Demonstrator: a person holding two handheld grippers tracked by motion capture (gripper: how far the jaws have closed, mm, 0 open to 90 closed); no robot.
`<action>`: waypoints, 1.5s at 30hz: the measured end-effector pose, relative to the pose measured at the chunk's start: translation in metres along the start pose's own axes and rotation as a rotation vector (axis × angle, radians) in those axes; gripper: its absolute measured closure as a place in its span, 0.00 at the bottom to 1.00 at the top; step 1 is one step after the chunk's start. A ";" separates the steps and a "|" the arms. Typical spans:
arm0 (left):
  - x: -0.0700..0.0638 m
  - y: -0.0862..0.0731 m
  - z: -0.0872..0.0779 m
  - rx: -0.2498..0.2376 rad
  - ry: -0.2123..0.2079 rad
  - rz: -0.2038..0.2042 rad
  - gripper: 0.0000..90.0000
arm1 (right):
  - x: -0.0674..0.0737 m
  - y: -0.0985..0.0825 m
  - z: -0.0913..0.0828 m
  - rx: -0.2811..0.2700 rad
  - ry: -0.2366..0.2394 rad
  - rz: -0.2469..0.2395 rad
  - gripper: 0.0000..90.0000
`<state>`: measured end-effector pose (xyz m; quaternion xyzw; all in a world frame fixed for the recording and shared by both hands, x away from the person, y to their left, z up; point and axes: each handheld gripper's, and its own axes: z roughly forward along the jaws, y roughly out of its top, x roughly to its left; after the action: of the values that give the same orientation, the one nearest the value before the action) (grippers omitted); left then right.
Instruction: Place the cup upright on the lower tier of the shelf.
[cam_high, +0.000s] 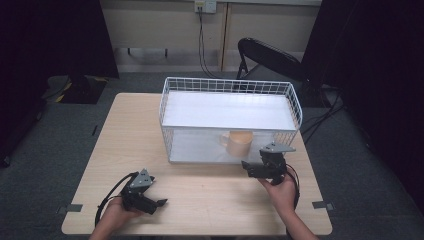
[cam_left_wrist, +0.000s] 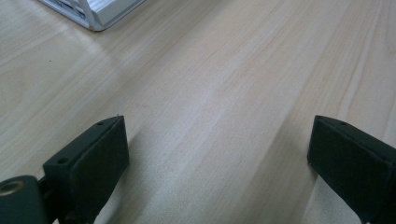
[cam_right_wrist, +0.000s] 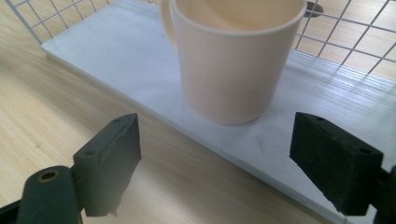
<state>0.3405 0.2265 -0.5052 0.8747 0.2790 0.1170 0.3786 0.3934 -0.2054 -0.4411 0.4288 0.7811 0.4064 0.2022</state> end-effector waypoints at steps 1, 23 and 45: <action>0.000 0.000 0.000 -0.001 -0.001 0.000 0.05 | -0.001 -0.002 -0.001 0.000 0.005 -0.004 0.17; 0.000 0.000 0.000 -0.001 0.000 0.000 0.05 | -0.011 -0.024 -0.016 0.014 0.032 -0.031 0.18; 0.000 0.000 0.000 0.000 0.000 0.000 0.05 | -0.029 -0.051 -0.037 0.023 0.054 -0.039 0.18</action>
<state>0.3405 0.2265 -0.5052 0.8747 0.2789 0.1172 0.3787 0.3587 -0.2621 -0.4619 0.4045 0.7992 0.4048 0.1838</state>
